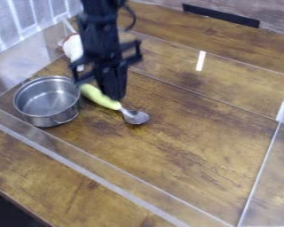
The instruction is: Move the green spoon to the left
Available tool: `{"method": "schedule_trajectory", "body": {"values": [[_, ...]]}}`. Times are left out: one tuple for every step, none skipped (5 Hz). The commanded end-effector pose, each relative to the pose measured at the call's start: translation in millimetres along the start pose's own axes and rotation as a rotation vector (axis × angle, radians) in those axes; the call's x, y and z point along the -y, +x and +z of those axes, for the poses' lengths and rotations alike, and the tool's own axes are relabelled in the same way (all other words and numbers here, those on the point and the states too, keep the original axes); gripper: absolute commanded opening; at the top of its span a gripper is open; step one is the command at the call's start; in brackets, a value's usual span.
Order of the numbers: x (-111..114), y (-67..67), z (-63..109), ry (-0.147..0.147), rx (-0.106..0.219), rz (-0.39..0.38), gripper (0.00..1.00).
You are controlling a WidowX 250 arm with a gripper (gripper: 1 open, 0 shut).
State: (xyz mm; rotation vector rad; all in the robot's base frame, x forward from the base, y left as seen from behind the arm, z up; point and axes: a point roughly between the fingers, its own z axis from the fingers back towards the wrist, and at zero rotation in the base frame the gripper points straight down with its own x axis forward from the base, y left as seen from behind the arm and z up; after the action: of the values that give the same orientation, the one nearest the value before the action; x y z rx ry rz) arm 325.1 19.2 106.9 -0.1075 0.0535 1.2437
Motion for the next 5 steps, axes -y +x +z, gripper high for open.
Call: {"method": "schedule_trajectory", "body": {"values": [[4, 7.2, 57.9, -0.117, 0.047, 0.033, 0.0], [-1, 10.6, 52.7, -0.131, 0.055, 0.093, 1.0], [0, 13.8, 50.7, -0.137, 0.06, 0.142, 0.0], [1, 16.7, 51.4, -0.14, 0.065, 0.18, 0.0], [-1, 10.5, 39.3, -0.143, 0.074, 0.243, 1.0]]}}
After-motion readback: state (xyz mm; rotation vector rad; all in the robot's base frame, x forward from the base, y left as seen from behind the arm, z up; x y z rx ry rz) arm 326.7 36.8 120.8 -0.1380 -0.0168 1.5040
